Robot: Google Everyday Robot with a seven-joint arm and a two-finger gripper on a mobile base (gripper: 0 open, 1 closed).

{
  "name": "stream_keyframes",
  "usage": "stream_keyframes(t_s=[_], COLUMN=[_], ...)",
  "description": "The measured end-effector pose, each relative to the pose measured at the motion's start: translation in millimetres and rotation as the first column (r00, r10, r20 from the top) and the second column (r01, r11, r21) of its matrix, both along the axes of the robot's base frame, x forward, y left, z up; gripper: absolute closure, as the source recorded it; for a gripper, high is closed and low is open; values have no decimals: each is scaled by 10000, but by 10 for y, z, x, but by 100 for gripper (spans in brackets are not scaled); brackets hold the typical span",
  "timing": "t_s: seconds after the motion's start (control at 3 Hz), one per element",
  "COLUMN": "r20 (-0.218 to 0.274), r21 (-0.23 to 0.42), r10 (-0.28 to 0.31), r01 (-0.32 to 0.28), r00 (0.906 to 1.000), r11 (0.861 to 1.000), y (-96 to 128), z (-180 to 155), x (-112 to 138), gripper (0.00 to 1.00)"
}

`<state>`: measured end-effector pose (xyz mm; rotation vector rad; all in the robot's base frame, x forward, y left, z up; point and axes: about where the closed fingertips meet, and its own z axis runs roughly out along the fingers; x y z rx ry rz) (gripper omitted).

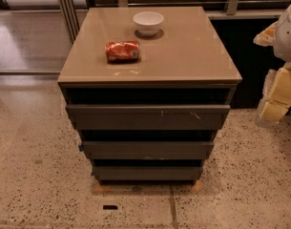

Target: Open top drawer

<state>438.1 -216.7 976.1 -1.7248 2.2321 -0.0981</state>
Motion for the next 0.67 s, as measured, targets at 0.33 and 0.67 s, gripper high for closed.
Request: stream_keyframes(t_s=[0.33, 0.67], r20=[0, 407], r21=[0, 247], r10=[0, -407], r01=[0, 397], r00=[10000, 9983], r11=[10000, 9989], y=[0, -9], z=[0, 18], x=[0, -2], gripper=[0, 0])
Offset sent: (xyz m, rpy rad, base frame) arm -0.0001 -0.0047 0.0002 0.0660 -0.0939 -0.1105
